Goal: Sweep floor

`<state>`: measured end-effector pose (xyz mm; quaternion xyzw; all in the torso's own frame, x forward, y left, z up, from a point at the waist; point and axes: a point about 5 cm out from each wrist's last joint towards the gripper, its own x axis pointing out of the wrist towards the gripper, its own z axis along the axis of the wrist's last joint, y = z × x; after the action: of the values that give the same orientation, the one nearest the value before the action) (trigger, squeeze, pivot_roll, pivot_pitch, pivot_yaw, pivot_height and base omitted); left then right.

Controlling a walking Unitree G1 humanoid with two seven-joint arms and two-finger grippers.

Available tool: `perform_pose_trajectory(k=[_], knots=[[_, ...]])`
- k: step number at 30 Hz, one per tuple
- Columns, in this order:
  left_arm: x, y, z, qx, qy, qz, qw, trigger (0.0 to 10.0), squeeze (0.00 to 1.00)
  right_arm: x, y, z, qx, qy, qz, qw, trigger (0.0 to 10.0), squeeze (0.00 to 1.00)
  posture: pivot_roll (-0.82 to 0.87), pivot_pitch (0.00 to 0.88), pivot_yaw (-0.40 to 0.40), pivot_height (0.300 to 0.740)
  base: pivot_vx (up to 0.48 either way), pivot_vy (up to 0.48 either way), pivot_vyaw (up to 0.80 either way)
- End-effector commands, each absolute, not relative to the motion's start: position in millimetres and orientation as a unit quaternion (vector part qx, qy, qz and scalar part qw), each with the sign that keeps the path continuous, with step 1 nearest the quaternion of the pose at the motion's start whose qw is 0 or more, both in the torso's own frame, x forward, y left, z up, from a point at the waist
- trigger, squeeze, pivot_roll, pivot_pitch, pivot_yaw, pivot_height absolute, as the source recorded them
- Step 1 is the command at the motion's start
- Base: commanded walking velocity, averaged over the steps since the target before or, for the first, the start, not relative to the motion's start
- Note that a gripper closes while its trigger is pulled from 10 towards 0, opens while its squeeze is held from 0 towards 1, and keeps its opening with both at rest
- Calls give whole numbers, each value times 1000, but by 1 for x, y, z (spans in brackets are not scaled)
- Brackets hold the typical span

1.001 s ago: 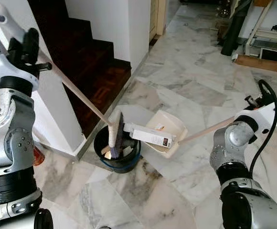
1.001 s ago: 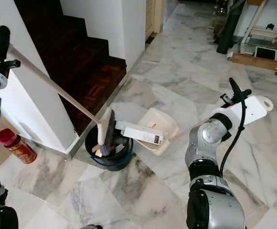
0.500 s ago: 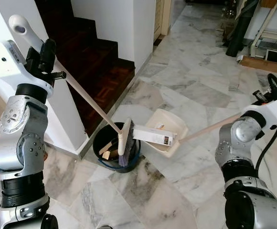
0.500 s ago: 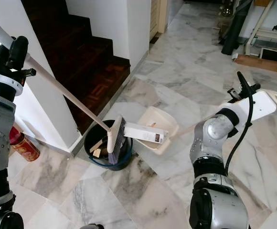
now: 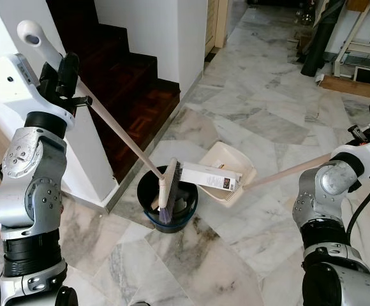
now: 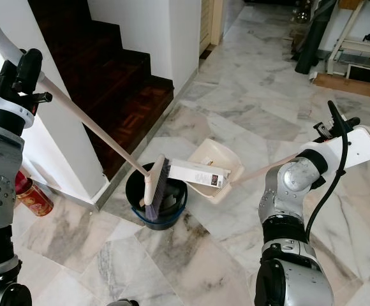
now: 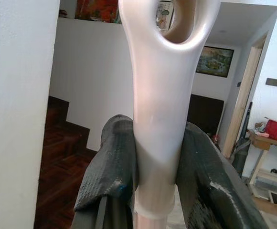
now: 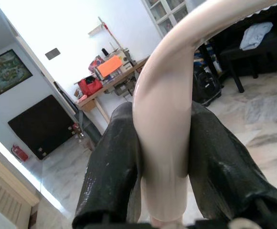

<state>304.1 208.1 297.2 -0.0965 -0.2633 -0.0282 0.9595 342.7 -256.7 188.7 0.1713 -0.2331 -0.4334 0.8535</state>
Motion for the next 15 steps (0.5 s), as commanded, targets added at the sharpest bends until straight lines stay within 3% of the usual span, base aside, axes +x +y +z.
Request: perform_pose_trajectory(k=[1, 4, 7, 12, 15], knots=[[293, 216, 320, -68, -326, 2, 943, 10000, 0, 343, -254, 212, 197, -280, -422, 839, 10000, 0, 177, 19, 32, 740, 0, 0, 0], [281, 218, 343, -26, -376, 10, 926, 10000, 0, 344, -250, 214, 201, -284, -409, 843, 10000, 0, 174, 22, 26, 740, 0, 0, 0], [273, 211, 371, 39, -420, -5, 907, 10000, 0, 349, -243, 218, 154, -285, -375, 868, 10000, 0, 188, 16, 20, 740, 0, 0, 0], [281, 218, 354, 66, -385, 7, 920, 10000, 0, 354, -231, 217, 181, -277, -355, 875, 10000, 0, 188, 8, 17, 740, 0, 0, 0], [290, 227, 315, 71, -319, 25, 945, 10000, 0, 356, -228, 220, 161, -281, -342, 882, 10000, 0, 192, 0, 5, 740, 0, 0, 0]])
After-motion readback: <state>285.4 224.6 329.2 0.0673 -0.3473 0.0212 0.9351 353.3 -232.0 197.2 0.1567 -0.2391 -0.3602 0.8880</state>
